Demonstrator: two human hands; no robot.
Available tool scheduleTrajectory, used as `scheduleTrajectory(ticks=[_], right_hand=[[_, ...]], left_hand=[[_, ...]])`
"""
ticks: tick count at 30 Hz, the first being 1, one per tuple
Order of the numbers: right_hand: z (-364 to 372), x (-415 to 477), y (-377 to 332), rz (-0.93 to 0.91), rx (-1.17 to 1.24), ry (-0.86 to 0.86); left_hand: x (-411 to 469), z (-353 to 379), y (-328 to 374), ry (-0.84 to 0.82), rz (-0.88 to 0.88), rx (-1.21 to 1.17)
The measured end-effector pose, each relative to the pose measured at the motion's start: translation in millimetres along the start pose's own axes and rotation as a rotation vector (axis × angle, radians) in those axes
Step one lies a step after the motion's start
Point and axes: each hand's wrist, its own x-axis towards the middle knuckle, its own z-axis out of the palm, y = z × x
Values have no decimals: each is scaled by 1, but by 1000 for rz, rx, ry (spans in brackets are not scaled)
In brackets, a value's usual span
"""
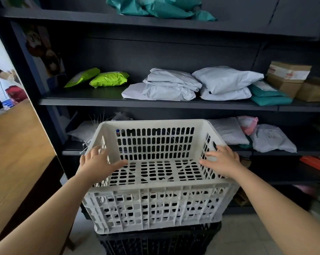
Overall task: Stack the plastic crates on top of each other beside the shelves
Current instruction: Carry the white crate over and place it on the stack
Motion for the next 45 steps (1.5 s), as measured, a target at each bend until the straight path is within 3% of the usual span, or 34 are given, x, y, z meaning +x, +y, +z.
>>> scheduleTrajectory(ticks=[6,9,12,15,20,36,42,45], right_hand=[[-6,-53,9,-144,132,-170],[-1,-63,15,-193,178,-212],[8,-69,14,-240,8,-90],[14,-73,13,-262,-164,81],[19,-79,14,-328,-226,156],[37,-98,21,-353,-161,276],[39,-94,23,-373,-209,286],[36,-99,22,-384,-46,242]], left_hand=[[-55,-12,-2,-324,249,-144],[-69,2,-6,-187,275,26],[-76,12,-6,26,289,152],[-81,18,-8,75,273,135],[-86,28,-12,165,282,113],[-99,35,-19,270,359,55],[-102,36,-18,272,344,168],[-107,34,-14,208,276,97]])
